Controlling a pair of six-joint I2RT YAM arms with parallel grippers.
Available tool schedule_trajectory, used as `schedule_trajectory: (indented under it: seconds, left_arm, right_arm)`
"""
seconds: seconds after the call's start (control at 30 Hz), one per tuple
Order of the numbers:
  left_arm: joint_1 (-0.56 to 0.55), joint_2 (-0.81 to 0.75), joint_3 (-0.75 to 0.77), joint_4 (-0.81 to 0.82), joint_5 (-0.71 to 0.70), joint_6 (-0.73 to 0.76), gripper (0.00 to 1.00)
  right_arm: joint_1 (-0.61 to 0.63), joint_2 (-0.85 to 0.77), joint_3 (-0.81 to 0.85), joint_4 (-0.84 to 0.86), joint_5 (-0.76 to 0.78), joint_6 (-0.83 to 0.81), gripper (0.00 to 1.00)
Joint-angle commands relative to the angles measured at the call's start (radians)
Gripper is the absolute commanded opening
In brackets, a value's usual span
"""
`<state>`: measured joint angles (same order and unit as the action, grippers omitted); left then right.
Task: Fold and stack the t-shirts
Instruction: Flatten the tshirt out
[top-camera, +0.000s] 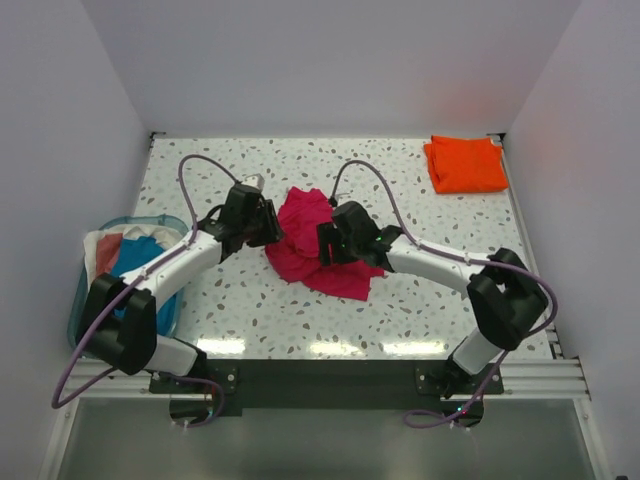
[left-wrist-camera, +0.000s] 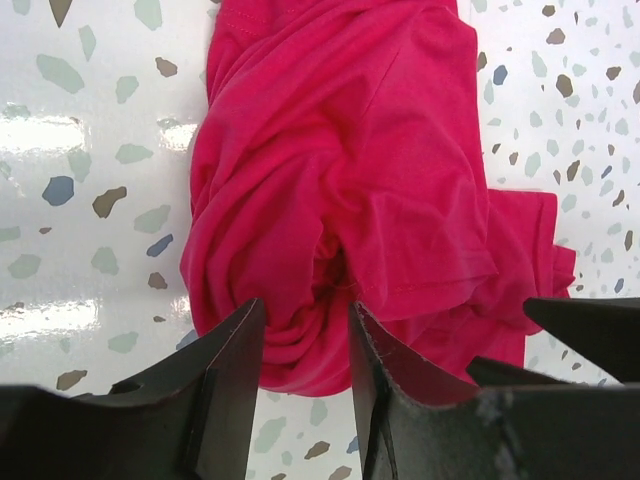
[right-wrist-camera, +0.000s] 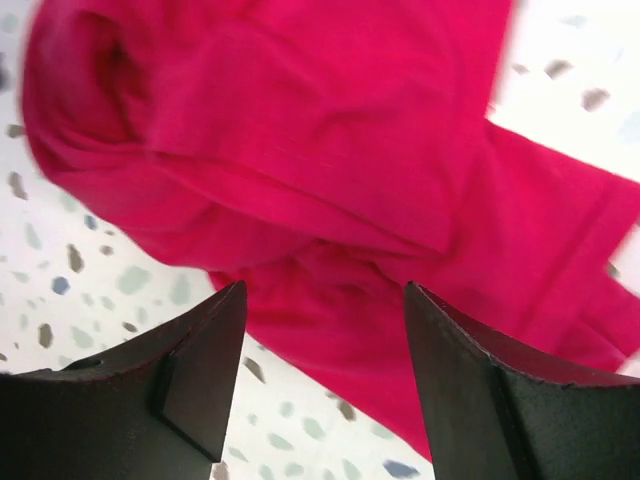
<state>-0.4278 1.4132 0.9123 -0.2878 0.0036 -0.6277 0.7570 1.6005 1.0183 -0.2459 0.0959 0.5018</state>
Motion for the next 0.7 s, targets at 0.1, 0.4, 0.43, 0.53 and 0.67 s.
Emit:
schedule_trajectory:
  seconds: [0.1,0.4,0.43,0.53,0.67]
  left_arm:
    - [0.006,0.017,-0.044,0.075,-0.028,-0.033,0.41]
    - [0.043,-0.025,-0.124,0.102,-0.039,-0.061,0.41]
    - [0.047,-0.037,-0.13,0.104,-0.04,-0.064,0.41]
    - [0.064,-0.057,-0.144,0.121,-0.021,-0.06,0.41]
    - [0.061,-0.051,-0.148,0.177,0.086,-0.03,0.46]
  right_arm:
    - [0.099,0.113,0.193,0.08,0.142,-0.051,0.67]
    - [0.134,0.341,0.368,0.054,0.176,-0.066,0.64]
    - [0.134,0.354,0.376,0.053,0.182,-0.068,0.58]
    - [0.13,0.38,0.404,0.016,0.241,-0.068,0.31]
    - [0.104,0.311,0.398,-0.007,0.286,-0.086,0.0]
